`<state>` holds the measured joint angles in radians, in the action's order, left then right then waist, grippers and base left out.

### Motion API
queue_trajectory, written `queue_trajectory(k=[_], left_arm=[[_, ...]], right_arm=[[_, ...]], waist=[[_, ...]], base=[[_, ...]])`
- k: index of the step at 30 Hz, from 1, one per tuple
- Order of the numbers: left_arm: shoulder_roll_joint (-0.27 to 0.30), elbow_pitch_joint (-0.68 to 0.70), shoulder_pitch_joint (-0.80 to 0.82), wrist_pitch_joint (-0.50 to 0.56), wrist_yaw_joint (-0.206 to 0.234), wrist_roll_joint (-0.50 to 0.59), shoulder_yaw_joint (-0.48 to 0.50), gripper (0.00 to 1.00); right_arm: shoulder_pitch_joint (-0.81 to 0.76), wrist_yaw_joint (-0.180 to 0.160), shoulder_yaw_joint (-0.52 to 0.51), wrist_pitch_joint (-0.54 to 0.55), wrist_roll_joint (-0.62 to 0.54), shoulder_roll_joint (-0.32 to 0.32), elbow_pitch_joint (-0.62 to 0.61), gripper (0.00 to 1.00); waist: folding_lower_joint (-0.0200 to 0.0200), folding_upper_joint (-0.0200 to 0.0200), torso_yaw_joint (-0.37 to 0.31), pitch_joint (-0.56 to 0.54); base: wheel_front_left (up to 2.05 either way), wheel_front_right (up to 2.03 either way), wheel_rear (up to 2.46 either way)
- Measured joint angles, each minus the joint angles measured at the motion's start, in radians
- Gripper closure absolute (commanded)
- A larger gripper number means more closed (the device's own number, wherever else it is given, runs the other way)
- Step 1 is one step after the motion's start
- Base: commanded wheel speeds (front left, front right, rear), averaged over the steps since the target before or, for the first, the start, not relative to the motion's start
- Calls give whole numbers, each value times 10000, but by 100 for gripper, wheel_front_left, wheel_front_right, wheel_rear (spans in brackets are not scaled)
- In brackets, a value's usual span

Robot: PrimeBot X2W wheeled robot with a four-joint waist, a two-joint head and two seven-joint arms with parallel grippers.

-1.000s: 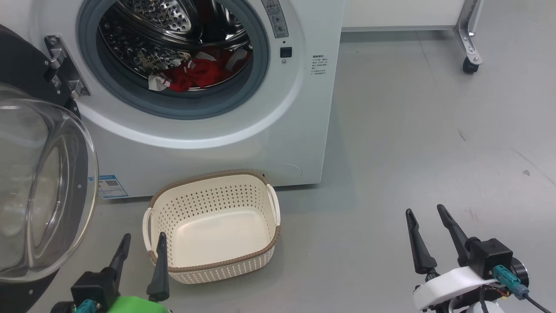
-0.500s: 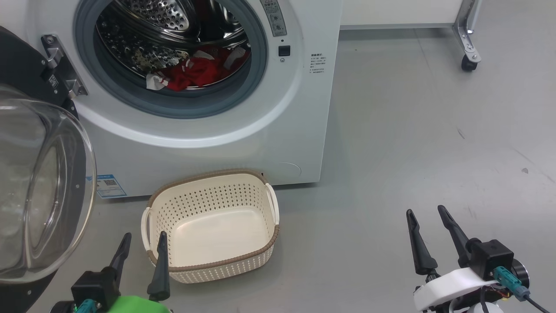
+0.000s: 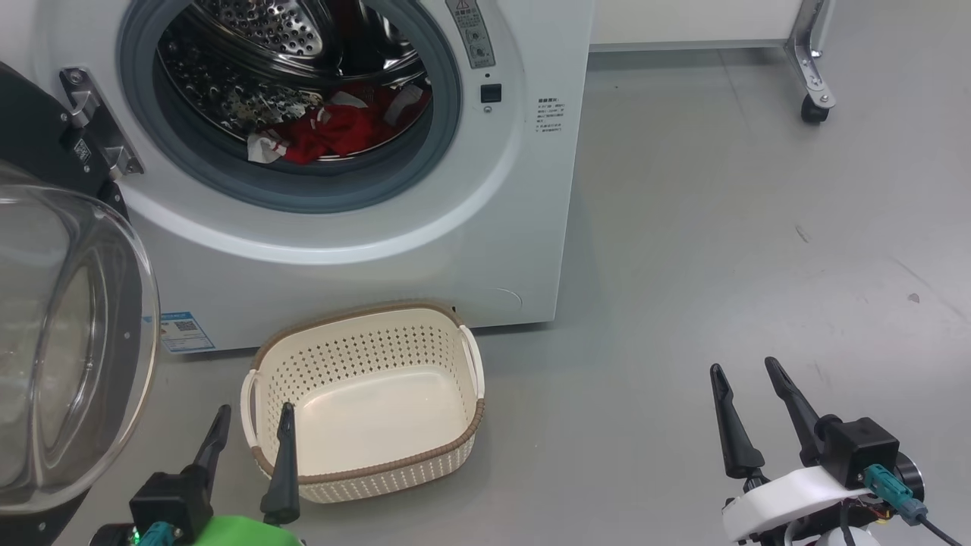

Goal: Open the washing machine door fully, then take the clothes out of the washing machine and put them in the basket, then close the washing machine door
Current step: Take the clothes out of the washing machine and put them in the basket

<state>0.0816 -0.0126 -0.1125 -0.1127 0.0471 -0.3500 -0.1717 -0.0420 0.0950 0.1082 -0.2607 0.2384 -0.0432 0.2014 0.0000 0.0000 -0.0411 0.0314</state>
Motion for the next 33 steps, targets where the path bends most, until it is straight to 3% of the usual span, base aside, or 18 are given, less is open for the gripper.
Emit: queue_trajectory(k=[33], left_arm=[[-2, 25, 1, 61, -38, 10, -192, 0]], right_arm=[[1, -6, 8, 0, 35, 8, -10, 0]], waist=[[0, 0, -52, 113]], base=[[63, -63, 0]])
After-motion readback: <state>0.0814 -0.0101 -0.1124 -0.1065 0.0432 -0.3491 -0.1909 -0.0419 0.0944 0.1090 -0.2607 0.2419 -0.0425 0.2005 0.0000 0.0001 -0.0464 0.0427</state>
